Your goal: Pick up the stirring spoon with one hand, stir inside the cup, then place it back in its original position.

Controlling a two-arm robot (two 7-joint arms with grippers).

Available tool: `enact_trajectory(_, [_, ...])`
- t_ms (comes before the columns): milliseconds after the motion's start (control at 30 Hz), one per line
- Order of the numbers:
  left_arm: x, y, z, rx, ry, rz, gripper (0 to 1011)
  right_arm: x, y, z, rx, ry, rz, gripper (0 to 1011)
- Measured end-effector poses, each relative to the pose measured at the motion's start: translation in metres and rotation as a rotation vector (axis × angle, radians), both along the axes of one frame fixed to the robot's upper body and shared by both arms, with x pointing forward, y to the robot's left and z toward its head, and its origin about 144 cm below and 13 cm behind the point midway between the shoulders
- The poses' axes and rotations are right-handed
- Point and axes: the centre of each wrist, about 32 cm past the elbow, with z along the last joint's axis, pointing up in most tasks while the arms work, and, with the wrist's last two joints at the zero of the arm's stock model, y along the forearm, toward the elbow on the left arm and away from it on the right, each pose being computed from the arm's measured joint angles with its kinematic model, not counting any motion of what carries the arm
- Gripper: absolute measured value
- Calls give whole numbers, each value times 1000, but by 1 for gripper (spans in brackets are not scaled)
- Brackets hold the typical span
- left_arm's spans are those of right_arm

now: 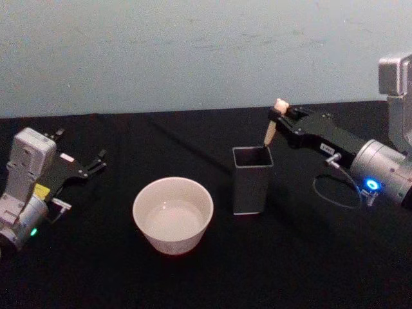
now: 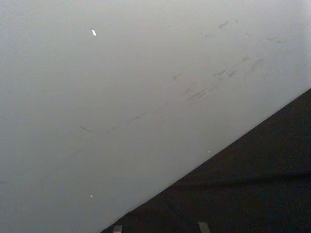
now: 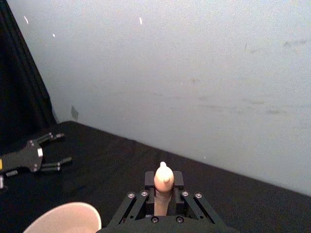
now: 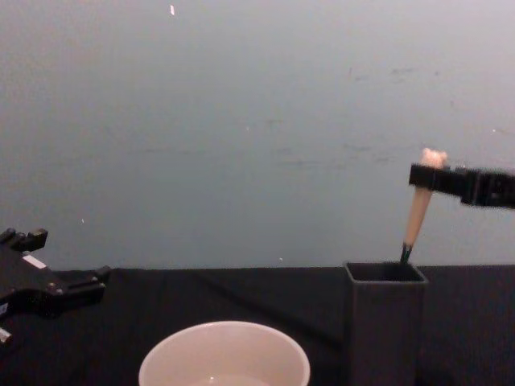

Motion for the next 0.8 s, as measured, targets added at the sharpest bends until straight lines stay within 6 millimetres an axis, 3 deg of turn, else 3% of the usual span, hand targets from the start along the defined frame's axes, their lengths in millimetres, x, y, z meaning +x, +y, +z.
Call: enact_trajectory(800, [0,0,0,0,0,0,1001,-1,2,41,98,-56,1,212])
